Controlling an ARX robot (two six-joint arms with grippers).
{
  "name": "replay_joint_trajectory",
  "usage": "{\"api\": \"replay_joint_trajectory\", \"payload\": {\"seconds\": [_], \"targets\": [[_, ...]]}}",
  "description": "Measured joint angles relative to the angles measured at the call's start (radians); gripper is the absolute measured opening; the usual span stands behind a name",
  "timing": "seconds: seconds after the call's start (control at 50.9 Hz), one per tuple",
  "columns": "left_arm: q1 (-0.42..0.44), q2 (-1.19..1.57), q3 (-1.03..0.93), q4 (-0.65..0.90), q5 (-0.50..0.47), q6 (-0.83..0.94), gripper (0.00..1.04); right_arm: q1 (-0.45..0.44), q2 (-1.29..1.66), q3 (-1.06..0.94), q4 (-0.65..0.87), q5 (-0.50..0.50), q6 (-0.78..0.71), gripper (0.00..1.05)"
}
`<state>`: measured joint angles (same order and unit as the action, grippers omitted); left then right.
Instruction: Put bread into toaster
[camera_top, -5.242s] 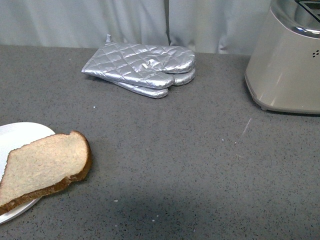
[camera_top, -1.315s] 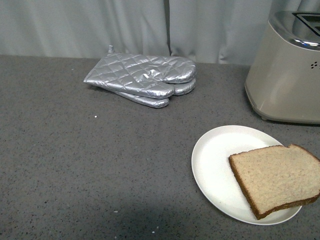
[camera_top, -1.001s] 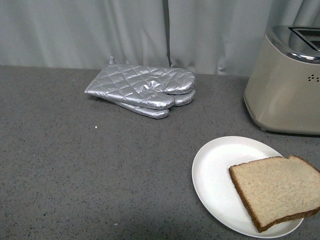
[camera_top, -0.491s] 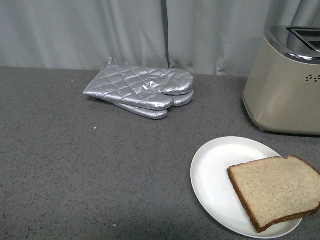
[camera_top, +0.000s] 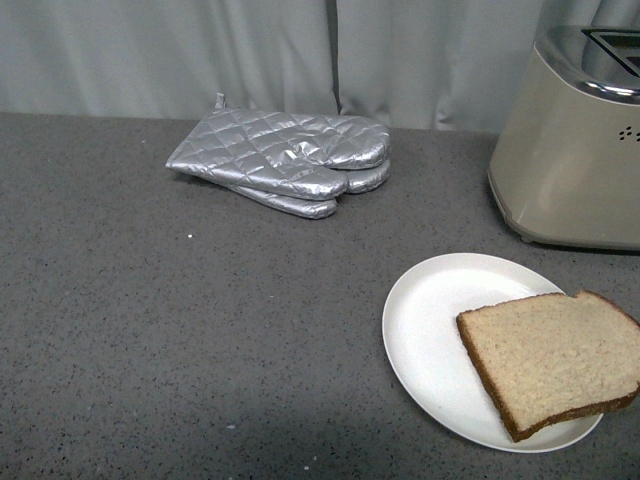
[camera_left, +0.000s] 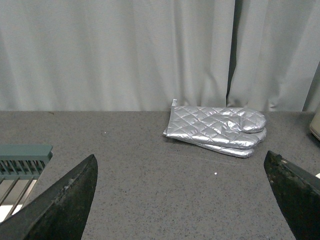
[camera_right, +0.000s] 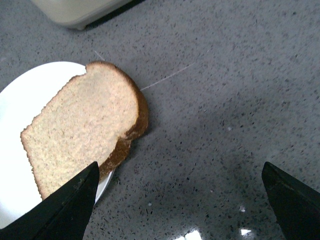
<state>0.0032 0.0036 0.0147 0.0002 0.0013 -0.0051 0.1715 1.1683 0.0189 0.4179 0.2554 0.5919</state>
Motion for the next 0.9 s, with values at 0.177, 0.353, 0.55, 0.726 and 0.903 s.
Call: {"api": "replay_joint_trajectory", "payload": {"seconds": [0.177,0.353,0.55,0.726,0.903], "targets": [[0.0,0.0,0.0,0.0,0.0,0.0,0.98,0.042,0.216,-0.016,0.222,0.029,0.079,0.95],[0.0,0.0,0.0,0.0,0.0,0.0,0.98,0.031,0.431,-0.016,0.451,0.031,0.119,0.95],[0.0,0.0,0.0,0.0,0.0,0.0,0.98,0.034,0.616,0.017,0.583,0.032,0.151,0.95],[0.0,0.0,0.0,0.0,0.0,0.0,0.98,0.042,0.695,0.067,0.631,0.028,0.188,0.95],[0.0,0.0,0.0,0.0,0.0,0.0,0.98,0.034,0.718,0.127,0.629,0.004,0.224,0.95]]}}
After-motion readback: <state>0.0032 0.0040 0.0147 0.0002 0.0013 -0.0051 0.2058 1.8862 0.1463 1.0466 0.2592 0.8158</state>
